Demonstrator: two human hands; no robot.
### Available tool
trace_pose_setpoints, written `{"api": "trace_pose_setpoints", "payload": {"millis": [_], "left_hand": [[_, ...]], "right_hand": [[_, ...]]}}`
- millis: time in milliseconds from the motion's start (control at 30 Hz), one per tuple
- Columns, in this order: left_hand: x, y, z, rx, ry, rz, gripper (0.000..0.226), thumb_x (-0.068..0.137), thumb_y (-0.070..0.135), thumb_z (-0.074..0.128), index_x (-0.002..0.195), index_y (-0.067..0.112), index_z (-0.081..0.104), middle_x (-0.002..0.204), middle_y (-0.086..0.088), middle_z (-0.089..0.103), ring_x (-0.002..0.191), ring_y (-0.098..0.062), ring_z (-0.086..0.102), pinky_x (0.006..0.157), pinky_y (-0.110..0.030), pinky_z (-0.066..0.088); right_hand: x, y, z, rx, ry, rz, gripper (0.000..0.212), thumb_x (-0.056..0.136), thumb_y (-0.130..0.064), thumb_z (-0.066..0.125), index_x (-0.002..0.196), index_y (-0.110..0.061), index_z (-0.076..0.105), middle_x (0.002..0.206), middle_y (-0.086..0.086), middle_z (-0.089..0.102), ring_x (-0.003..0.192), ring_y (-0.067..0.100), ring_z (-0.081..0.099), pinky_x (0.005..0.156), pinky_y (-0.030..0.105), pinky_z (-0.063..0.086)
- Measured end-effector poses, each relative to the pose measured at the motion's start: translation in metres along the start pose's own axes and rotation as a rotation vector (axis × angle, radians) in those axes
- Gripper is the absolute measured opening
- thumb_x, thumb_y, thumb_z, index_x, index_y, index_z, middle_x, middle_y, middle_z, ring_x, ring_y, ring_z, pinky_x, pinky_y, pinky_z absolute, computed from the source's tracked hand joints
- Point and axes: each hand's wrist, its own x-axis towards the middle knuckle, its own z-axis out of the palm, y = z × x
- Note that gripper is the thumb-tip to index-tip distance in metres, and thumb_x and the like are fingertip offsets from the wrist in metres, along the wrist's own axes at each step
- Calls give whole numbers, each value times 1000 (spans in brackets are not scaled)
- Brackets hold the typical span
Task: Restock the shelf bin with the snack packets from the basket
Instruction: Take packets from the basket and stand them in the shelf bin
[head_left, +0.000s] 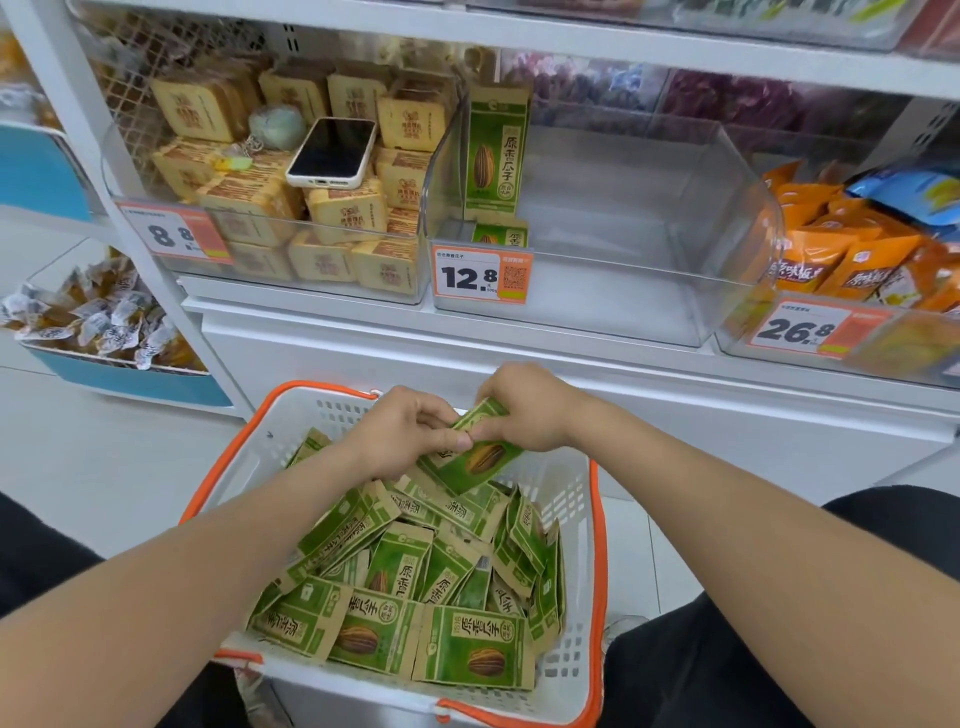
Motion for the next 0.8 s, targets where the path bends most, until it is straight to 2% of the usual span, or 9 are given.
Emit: {"api": "trace_pose_setpoints", "payload": {"millis": [67, 167, 233, 367, 433, 533, 633, 700, 800], "left_hand": [[-5, 6, -4, -109, 45, 12, 16, 82, 34, 86, 89, 20, 83, 89, -11, 80, 76, -22, 65, 73, -36, 46], [-16, 30, -5, -292, 106, 39, 20, 97, 31, 70, 103, 16, 82, 91, -11, 80, 67, -13, 73, 58, -23, 55], [-23, 51, -1, -304, 101, 28, 39, 108, 39, 53, 110, 11, 79, 90, -11, 81, 65, -13, 76, 51, -19, 55], [-31, 72, 9, -171, 180, 90, 63, 112, 50, 34, 100, 8, 79, 84, -8, 80, 72, -12, 74, 64, -18, 55], [-31, 78, 8, -169, 247, 110, 67, 112, 48, 37, 88, -1, 75, 73, -10, 73, 65, -15, 67, 62, -22, 51], [-30, 88, 0, -142, 336, 126, 68, 110, 50, 44, 71, -1, 65, 61, -10, 57, 58, -18, 53, 57, -30, 41], [-31, 99, -4, -9, 467, 227, 69, 108, 53, 49, 61, 3, 58, 53, -1, 52, 51, -17, 45, 52, -33, 34], [-29, 105, -8, -14, 598, 276, 60, 104, 56, 56, 66, 12, 69, 57, 5, 66, 55, -19, 60, 55, -35, 44], [-27, 120, -16, -223, 762, 253, 38, 96, 58, 69, 94, 21, 75, 84, 2, 77, 76, -21, 75, 61, -40, 59]], "right_hand": [[-9, -2, -10, 192, 109, 34, 33, 90, -41, 79, 73, -15, 67, 67, 0, 61, 62, 13, 54, 56, 30, 38], [-15, -8, -15, 381, 301, 76, 37, 98, -35, 71, 70, -12, 64, 62, 0, 58, 61, 16, 52, 57, 31, 36], [-16, -13, -15, 293, 442, 82, 46, 106, -38, 56, 66, -15, 55, 61, -1, 56, 66, 25, 56, 62, 34, 37], [-24, -26, -20, 68, 604, 131, 41, 109, -46, 39, 76, -24, 50, 78, 7, 68, 81, 37, 62, 67, 40, 45], [-26, -30, -23, 73, 661, 98, 38, 109, -45, 39, 78, -27, 50, 81, 11, 70, 81, 39, 62, 66, 40, 42], [-25, -32, -28, 137, 722, 58, 43, 111, -41, 35, 75, -22, 50, 77, 12, 68, 78, 42, 58, 65, 40, 35], [-29, -32, -36, 229, 771, 44, 47, 113, -37, 34, 71, -21, 47, 72, 10, 63, 74, 42, 57, 67, 44, 41], [-33, -31, -41, 269, 850, 78, 45, 113, -34, 34, 72, -21, 48, 72, 8, 62, 74, 41, 56, 67, 45, 42], [-36, -35, -43, 422, 1032, 136, 37, 113, -31, 32, 85, -19, 54, 82, 7, 67, 74, 37, 62, 65, 44, 48]]}}
